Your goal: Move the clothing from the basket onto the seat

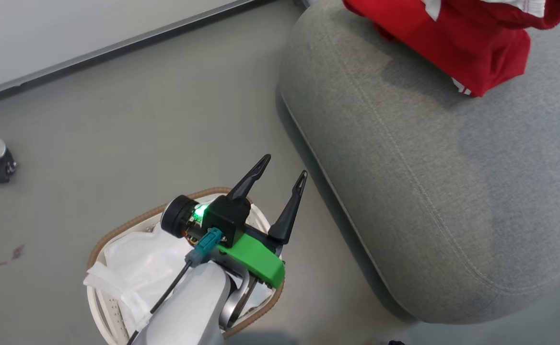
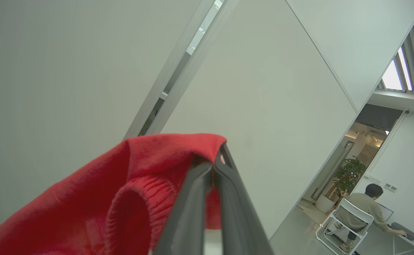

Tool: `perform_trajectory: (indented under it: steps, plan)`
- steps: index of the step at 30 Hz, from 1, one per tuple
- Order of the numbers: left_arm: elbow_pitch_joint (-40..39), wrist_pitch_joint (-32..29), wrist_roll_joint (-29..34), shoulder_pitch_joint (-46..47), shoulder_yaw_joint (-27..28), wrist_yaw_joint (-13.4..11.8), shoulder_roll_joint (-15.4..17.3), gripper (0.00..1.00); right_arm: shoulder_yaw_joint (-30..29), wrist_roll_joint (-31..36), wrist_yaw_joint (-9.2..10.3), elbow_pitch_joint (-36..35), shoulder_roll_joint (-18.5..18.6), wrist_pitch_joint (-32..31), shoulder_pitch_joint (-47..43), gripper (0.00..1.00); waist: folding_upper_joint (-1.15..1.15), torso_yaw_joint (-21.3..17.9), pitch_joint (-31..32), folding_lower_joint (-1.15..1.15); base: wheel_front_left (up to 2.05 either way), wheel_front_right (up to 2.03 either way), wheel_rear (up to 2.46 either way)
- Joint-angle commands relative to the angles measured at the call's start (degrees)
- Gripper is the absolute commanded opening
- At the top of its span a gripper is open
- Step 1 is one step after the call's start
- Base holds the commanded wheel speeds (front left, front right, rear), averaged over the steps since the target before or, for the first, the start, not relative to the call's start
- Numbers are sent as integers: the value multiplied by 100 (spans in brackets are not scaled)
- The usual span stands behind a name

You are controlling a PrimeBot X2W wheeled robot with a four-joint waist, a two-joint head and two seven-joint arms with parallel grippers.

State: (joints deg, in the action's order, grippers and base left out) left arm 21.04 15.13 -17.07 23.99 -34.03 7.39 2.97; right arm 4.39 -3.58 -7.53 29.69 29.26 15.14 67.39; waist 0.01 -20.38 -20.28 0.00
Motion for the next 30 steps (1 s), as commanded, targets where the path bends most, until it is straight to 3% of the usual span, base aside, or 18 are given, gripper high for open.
perform_trajectory:
  steps: [1, 11, 21, 22, 23, 30]
  plan:
    - [-27, 2, 37, 136, -36, 14, 49, 100, -120, 118, 8, 201, -80, -1, -163, 0, -1, 442, -460, 0, 0, 0, 0]
    - [-139, 2, -78, 522, -517, 15, 55, 100, -1352, 747, 8, 1844, -476, 0, -1461, 0, -1, 886, -1014, 0, 0, 0, 0]
    - [-33, 2, -188, 450, -574, 16, 108, 100, -2322, 825, 8, 1841, -1095, 0, -2510, 0, -1, 693, -815, 0, 0, 0, 0]
    - [-11, 2, -206, 427, -568, 16, 104, 100, -2394, 833, 8, 1788, -1143, 0, -2598, 24, -1, 660, -755, 0, 0, 0, 0]
    - [12, 2, -221, 398, -565, 16, 100, 100, -2462, 843, 8, 1721, -1170, 1, -2681, 97, -1, 632, -688, 0, 0, 0, 0]
    - [101, 2, -327, 110, -454, 16, 62, 100, -2558, 635, 8, 1177, -1337, 0, -3452, 100, -1, 473, -87, 0, 0, 0, 0]
